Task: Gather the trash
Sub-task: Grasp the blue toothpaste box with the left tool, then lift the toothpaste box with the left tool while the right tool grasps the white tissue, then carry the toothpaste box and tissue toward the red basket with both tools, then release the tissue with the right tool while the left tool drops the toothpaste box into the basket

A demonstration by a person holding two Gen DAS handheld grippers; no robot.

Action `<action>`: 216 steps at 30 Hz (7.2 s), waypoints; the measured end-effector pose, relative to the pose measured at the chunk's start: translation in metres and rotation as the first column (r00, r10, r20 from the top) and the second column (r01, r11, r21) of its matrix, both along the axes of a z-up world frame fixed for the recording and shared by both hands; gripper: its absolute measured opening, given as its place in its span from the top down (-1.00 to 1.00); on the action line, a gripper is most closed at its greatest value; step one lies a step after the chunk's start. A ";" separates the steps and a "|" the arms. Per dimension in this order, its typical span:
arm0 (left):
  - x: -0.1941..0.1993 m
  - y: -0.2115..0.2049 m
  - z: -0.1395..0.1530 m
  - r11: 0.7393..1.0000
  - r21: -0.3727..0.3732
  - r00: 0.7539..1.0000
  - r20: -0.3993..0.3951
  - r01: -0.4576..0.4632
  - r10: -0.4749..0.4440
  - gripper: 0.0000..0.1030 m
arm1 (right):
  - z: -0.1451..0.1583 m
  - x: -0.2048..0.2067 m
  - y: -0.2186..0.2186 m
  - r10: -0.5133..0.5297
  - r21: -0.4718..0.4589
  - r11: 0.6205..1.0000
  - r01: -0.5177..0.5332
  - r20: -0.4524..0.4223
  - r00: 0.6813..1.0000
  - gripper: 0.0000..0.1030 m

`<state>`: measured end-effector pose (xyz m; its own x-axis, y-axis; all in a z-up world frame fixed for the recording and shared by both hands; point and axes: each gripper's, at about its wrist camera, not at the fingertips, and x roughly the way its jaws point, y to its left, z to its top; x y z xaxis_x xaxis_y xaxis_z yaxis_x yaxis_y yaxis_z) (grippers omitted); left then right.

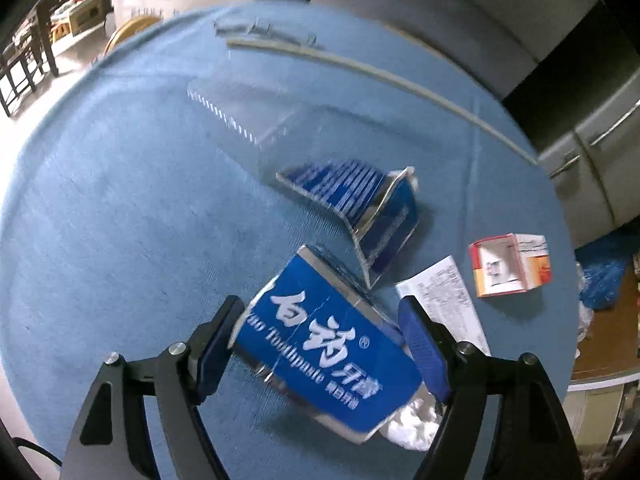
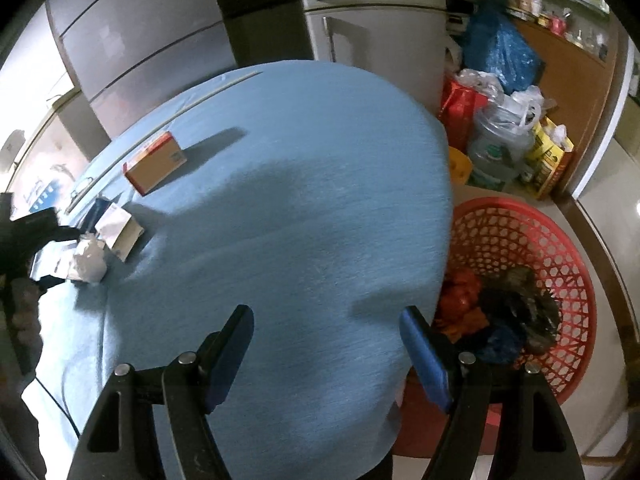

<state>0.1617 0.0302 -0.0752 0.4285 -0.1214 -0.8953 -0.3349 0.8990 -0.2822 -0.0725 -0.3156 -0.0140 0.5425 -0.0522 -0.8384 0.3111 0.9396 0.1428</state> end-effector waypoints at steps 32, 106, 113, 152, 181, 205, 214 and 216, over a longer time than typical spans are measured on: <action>-0.039 -0.003 0.011 0.990 0.135 0.998 0.014 0.051 -0.053 -0.57 | 0.000 -0.009 0.006 0.018 0.044 0.999 -0.019 0.014 1.000 -0.52; -0.110 0.021 0.005 0.918 0.328 0.971 0.001 0.224 -0.237 -0.27 | 0.010 0.059 0.139 0.356 0.052 0.930 -0.365 0.125 0.926 0.10; -0.117 -0.030 0.022 0.876 0.356 0.934 0.022 0.326 -0.356 -0.27 | 0.004 0.036 0.090 0.250 0.077 0.963 -0.259 0.113 0.962 0.10; -0.165 -0.121 0.055 0.761 0.421 0.809 0.101 0.493 -0.580 -0.27 | 0.031 -0.030 0.038 0.138 0.062 0.987 -0.148 0.150 0.979 0.10; -0.165 -0.171 0.067 0.718 0.434 0.749 0.133 0.544 -0.649 -0.26 | 0.028 -0.031 -0.021 -0.004 0.111 0.994 -0.015 0.175 0.985 0.10; -0.159 -0.253 0.059 0.612 0.413 0.630 0.109 0.675 -0.769 -0.26 | 0.003 -0.071 -0.151 -0.313 0.108 0.947 0.301 0.112 0.943 0.10; -0.154 -0.269 0.064 0.592 0.413 0.601 0.124 0.692 -0.790 -0.26 | -0.019 -0.076 -0.179 -0.376 0.110 0.923 0.369 0.060 0.925 0.10; -0.154 -0.272 0.065 0.586 0.415 0.593 0.127 0.696 -0.795 -0.26 | -0.024 -0.075 -0.182 -0.378 0.113 0.922 0.371 0.047 0.925 0.10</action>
